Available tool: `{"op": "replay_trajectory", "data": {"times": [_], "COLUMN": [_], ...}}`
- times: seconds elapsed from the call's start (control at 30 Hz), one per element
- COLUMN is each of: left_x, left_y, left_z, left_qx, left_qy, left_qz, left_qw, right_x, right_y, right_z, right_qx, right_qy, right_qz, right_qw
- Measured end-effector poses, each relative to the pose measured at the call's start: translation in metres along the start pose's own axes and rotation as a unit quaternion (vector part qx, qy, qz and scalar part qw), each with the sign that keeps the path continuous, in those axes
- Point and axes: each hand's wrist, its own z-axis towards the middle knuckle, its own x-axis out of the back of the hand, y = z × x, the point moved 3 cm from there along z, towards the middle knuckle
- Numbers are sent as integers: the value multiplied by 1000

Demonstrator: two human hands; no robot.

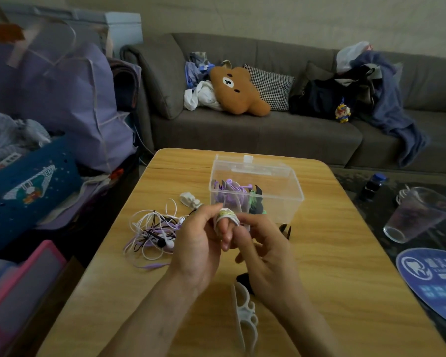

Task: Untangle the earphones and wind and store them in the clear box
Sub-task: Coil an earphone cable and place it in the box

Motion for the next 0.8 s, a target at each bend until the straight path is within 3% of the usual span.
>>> {"op": "replay_trajectory", "data": {"times": [0.17,0.5,0.67,0.8], "left_x": [2,9,14,12], "left_y": [5,0,-10,-9], "left_z": [-3,-2,4,11], "left_qx": [-19,-60,-16,46], "left_qy": [37,91,141,47], "left_qz": [-23,44,104,34], "left_qw": [999,993,984,997], "right_x": [-2,-12,-11,-3], "right_y": [-5,-9,-4,-1], "right_z": [-2,-8,-6,-2], "right_qx": [30,78,65,15], "right_qy": [-21,-27,-10,7], "right_qz": [-19,-36,-61,-79], "right_qw": [999,996,996,997]}}
